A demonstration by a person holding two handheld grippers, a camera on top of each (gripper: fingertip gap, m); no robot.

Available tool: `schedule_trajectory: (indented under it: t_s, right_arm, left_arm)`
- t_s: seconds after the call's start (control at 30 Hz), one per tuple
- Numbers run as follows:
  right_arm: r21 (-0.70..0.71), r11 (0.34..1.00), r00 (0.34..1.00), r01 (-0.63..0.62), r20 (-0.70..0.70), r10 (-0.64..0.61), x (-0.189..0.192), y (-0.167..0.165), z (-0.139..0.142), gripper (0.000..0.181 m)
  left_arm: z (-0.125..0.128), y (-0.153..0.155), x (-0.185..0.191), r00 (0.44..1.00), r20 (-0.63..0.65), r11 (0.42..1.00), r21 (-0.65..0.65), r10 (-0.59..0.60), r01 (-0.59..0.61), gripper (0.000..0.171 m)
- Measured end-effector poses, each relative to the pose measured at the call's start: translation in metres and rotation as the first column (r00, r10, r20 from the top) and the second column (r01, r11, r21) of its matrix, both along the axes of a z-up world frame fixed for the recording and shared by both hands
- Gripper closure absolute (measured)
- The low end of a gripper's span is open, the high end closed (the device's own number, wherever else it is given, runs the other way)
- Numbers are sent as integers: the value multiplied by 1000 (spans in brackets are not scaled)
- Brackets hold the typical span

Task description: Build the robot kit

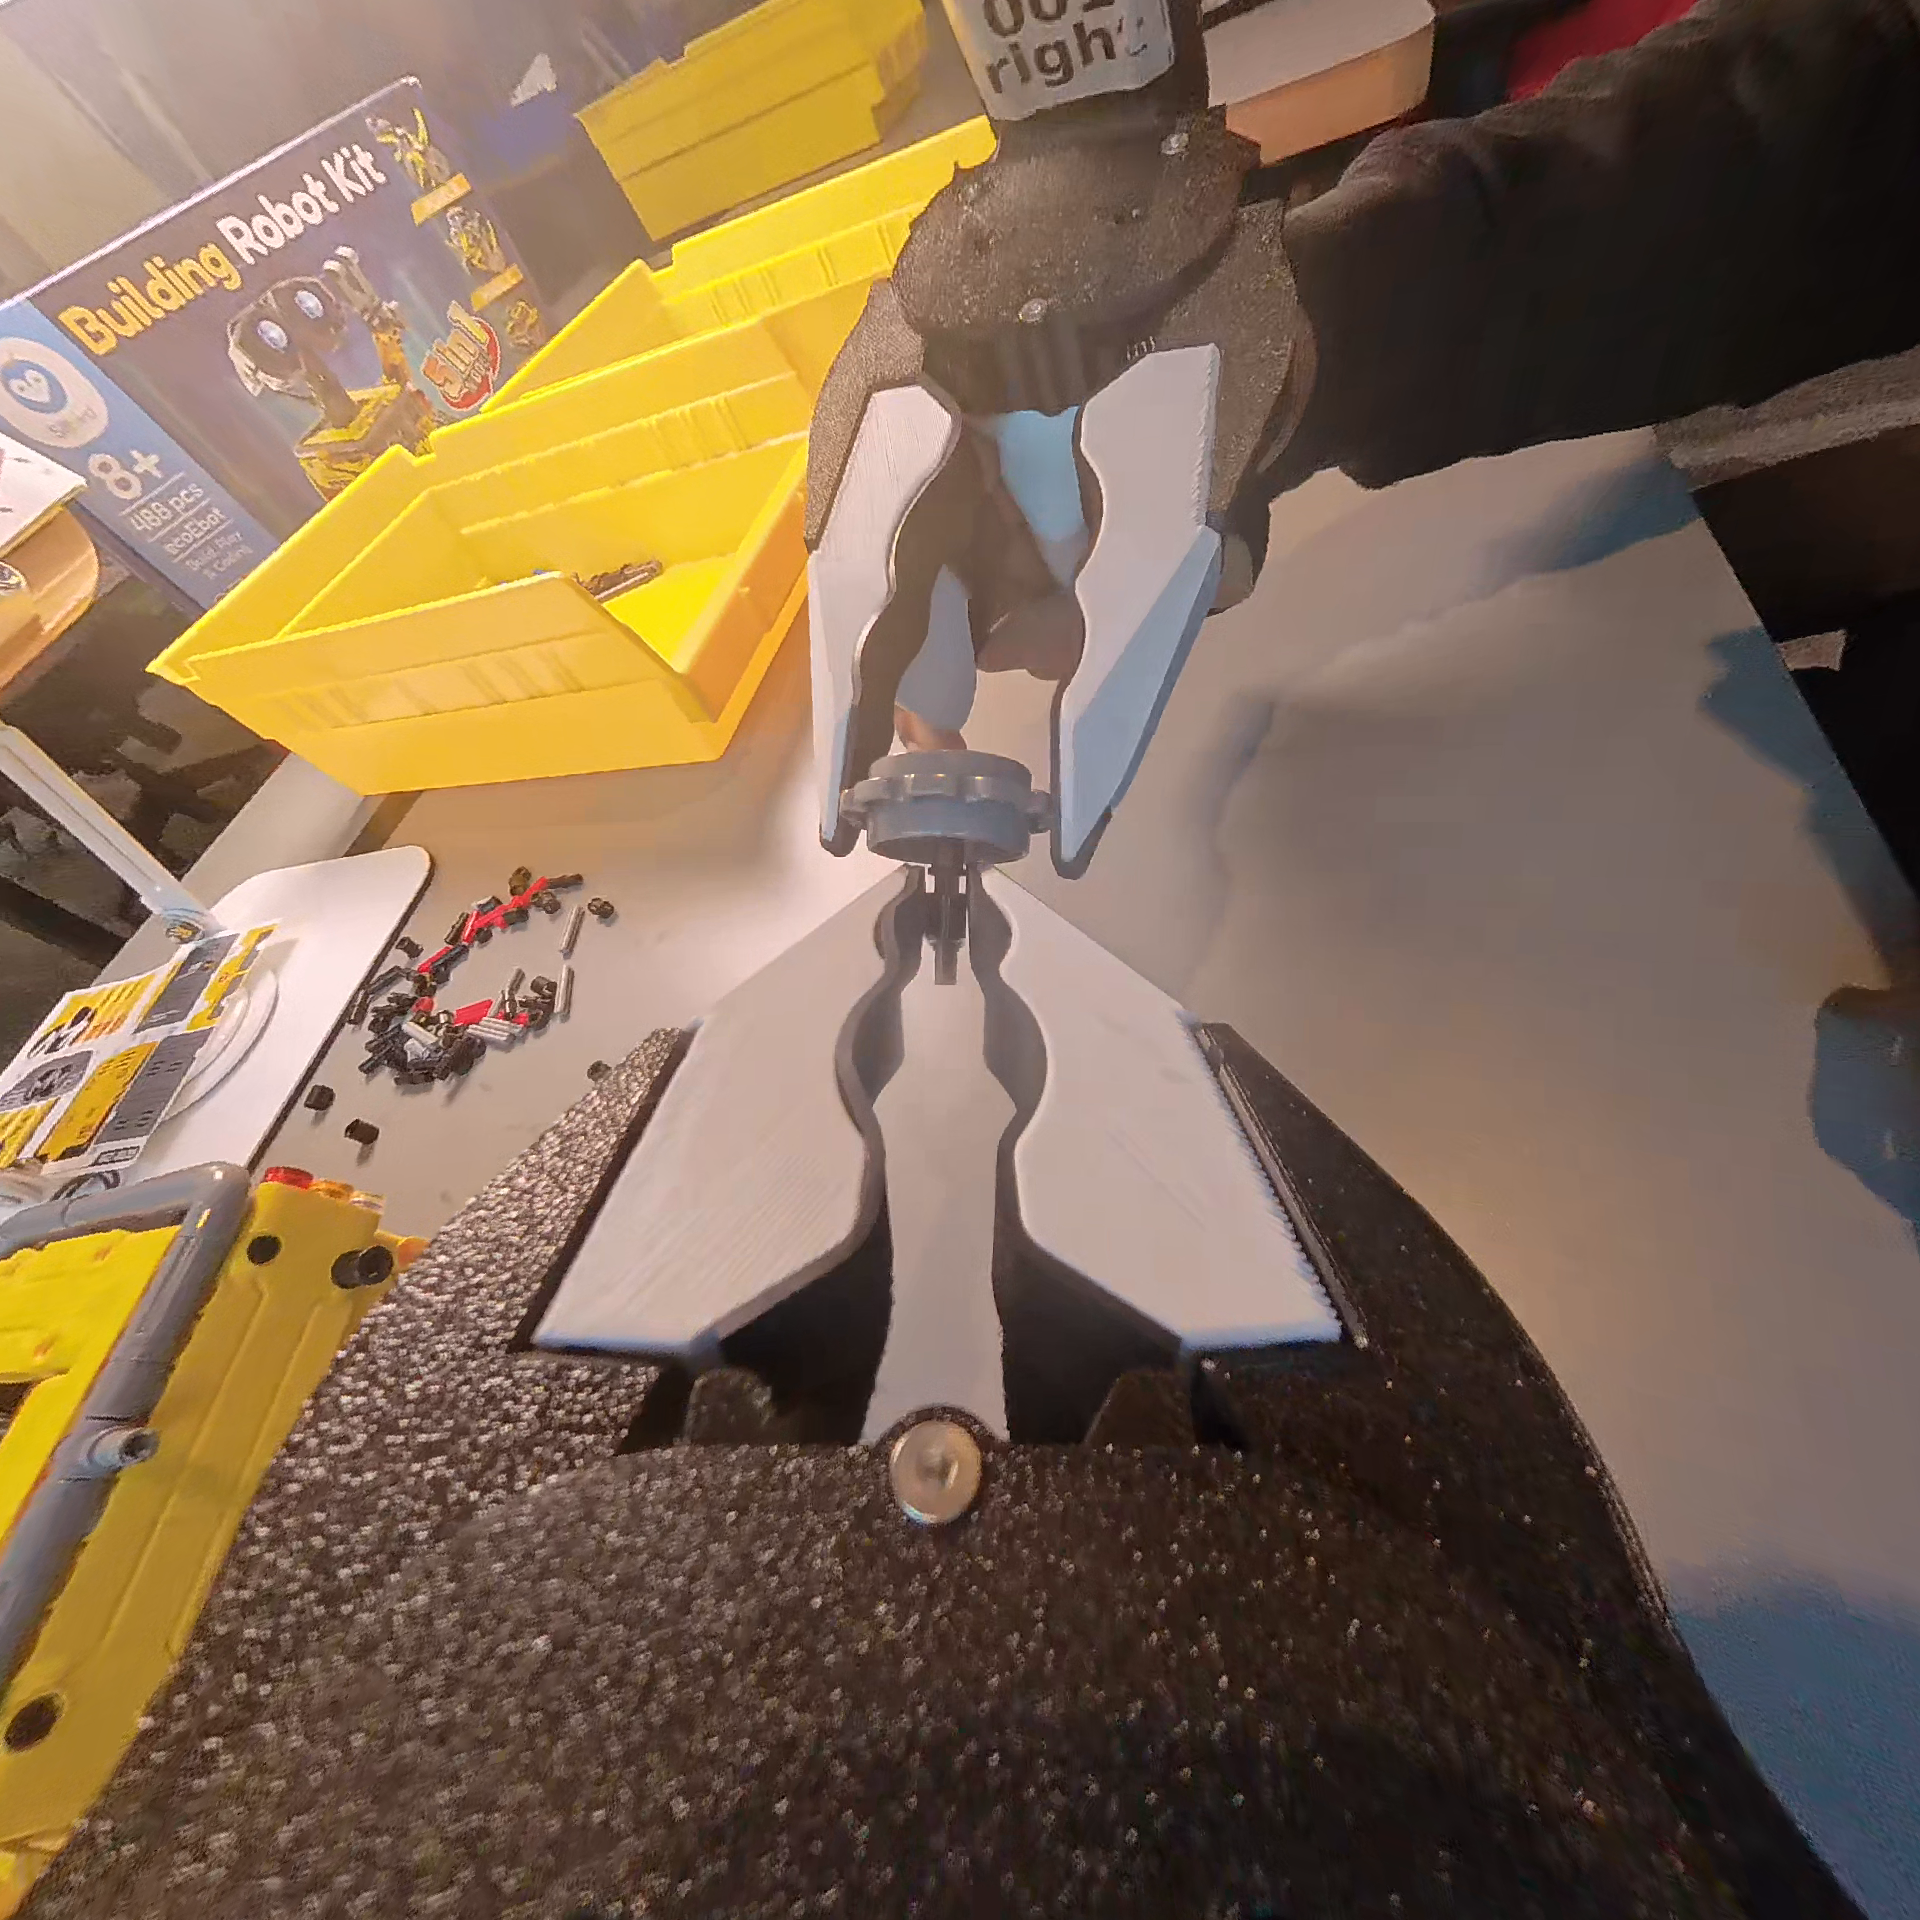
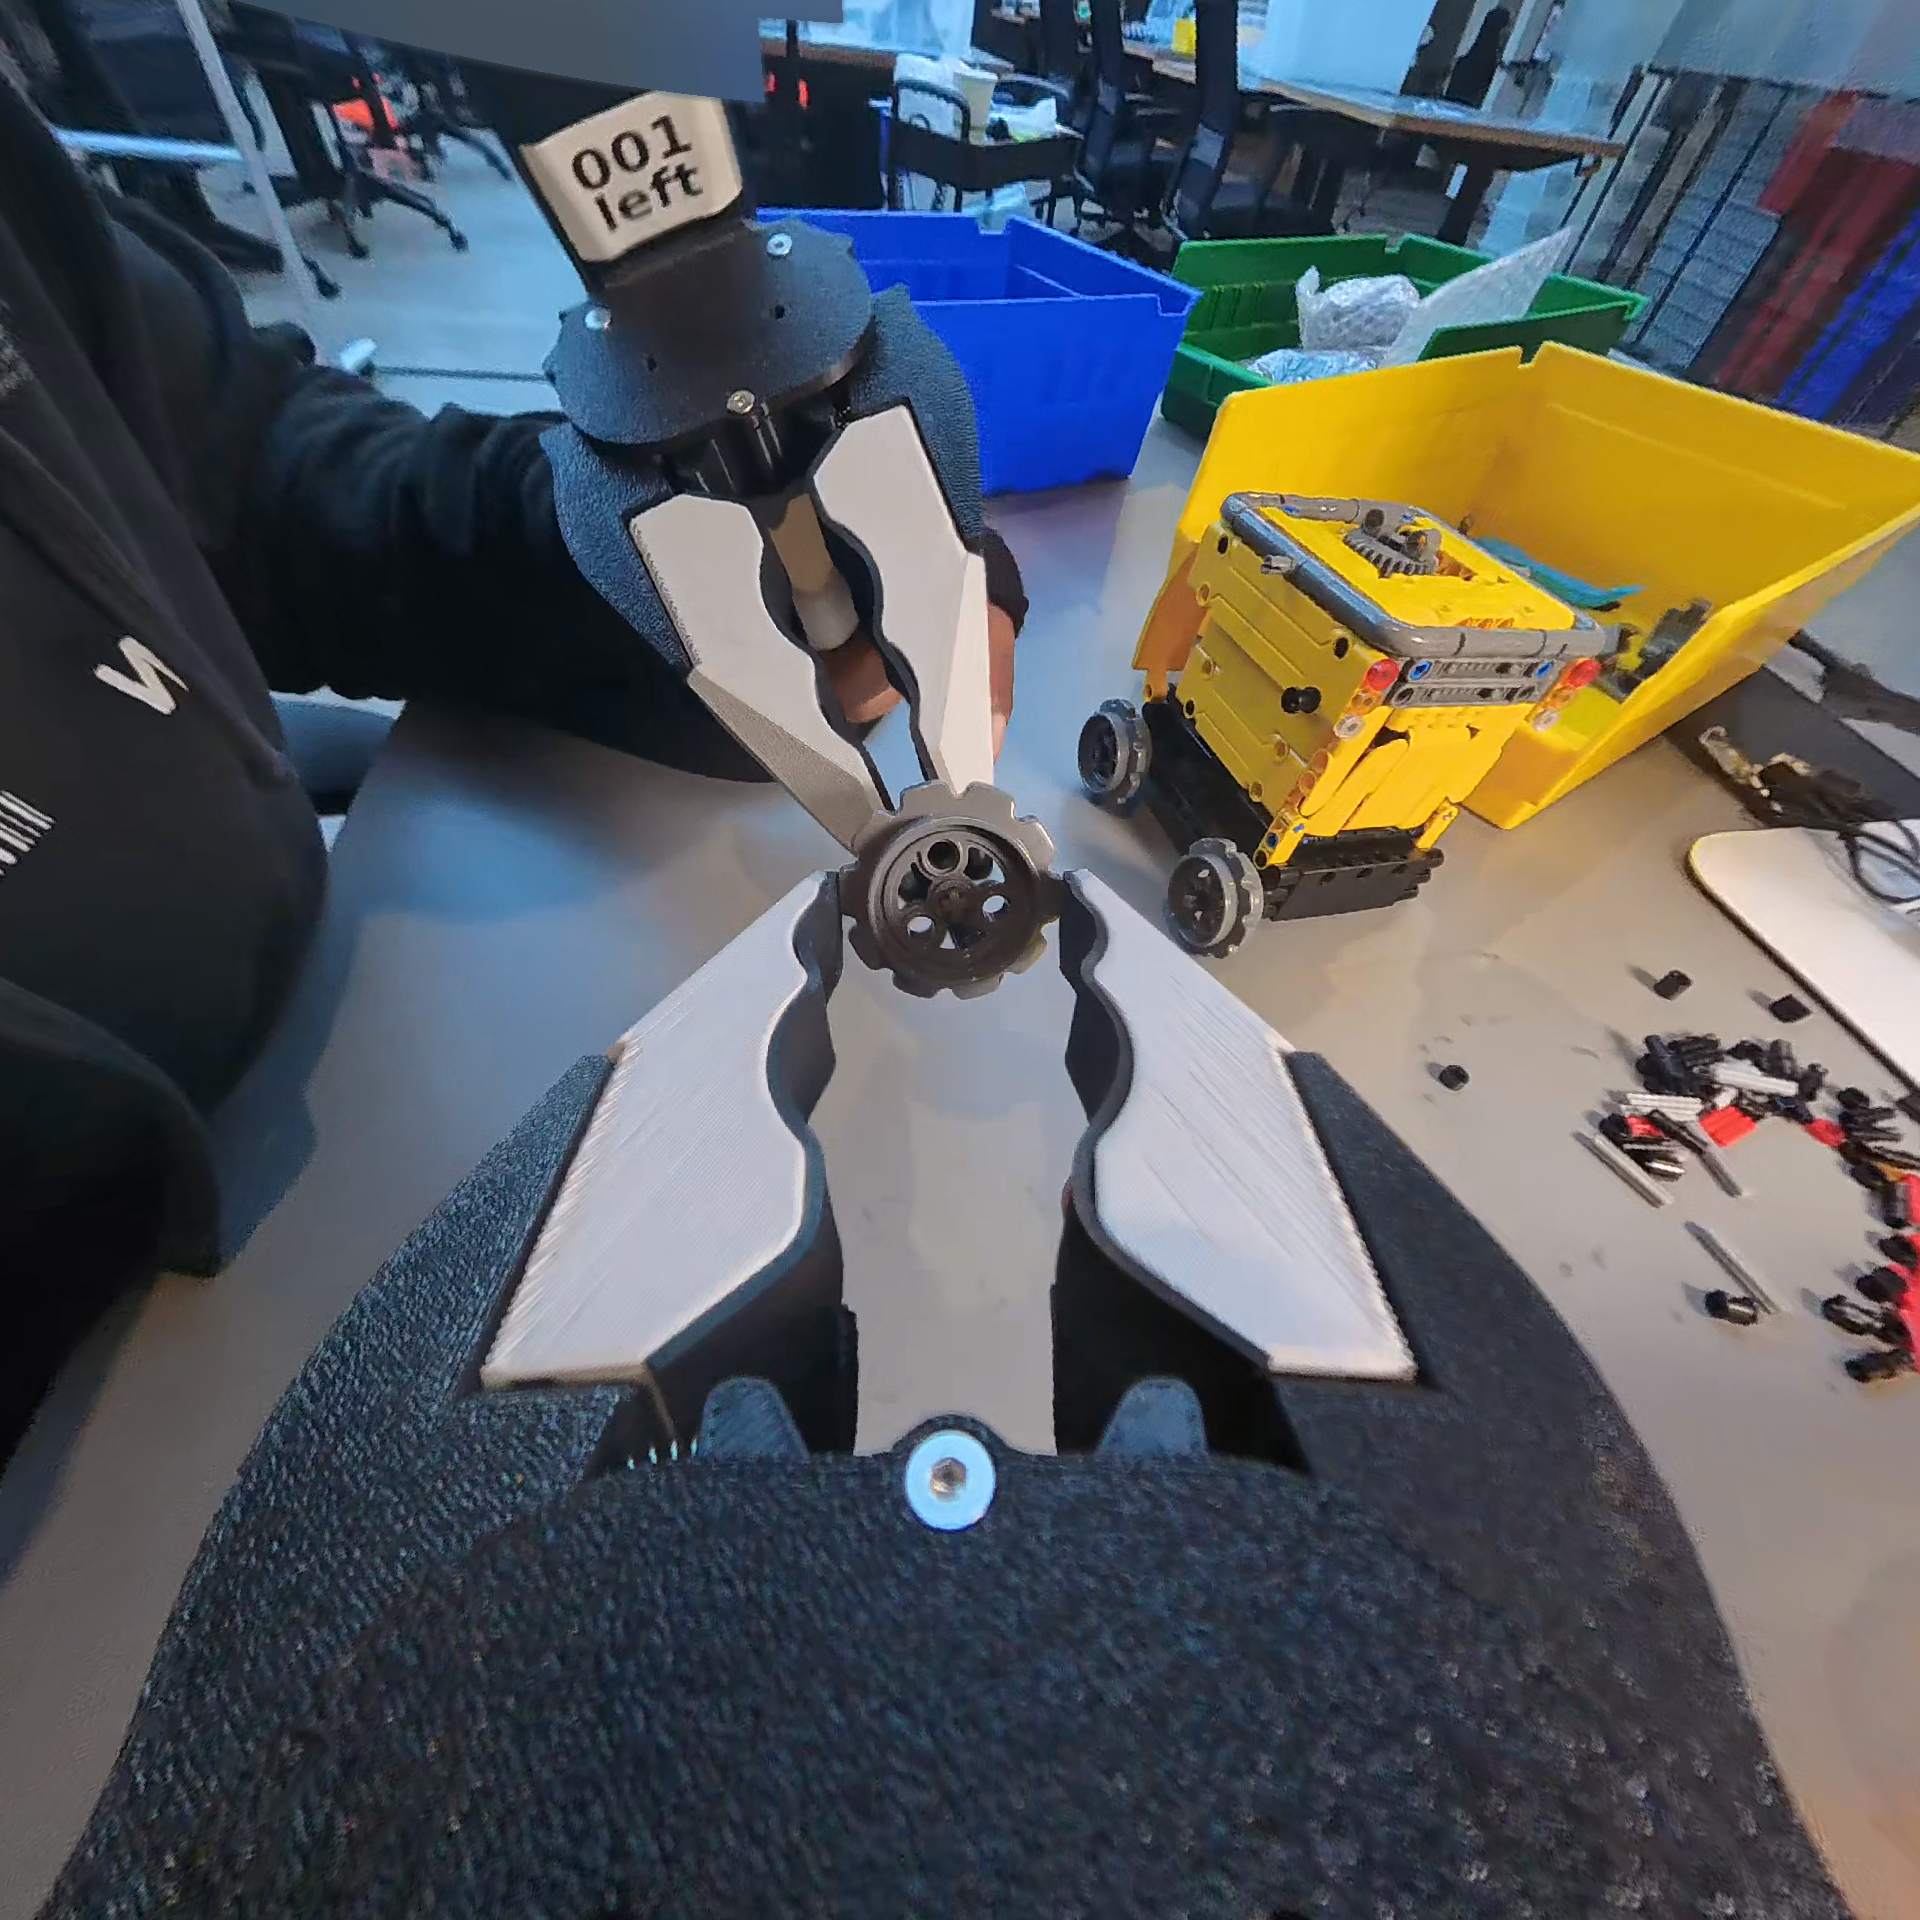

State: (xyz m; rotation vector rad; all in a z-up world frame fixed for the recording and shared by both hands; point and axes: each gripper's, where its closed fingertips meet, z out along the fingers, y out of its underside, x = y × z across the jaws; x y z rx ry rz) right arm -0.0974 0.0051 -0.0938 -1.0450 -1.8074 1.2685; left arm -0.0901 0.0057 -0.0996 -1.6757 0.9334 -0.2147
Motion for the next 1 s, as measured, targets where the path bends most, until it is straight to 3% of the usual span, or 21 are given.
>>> schedule_trajectory:
  t_s: [0.1, 0.27, 0.53, 1.0]
  right_arm:
    - [-71, 997, 999, 27, 27, -25, 1, 7, -1, 139]
    - [-54, 996, 993, 74, 99, -68, 4, 16, -10, 139]
    - [46, 994, 976, 96, 194, -103, -1, 13, -19, 139]
    - [50, 982, 939, 184, 285, -190, 1, 10, -20, 139]
  left_arm:
    - [3, 1, -3, 999, 38, 1000, -10, 7, -7, 161]
    - [6, 2, -3, 995, 100, 999, -43, 14, -9, 163]
    - [-12, 5, 0, 999, 17, 996, -83, 38, -37, 166]
    - [-15, 7, 1, 998, -13, 997, -52, 60, -61, 171]
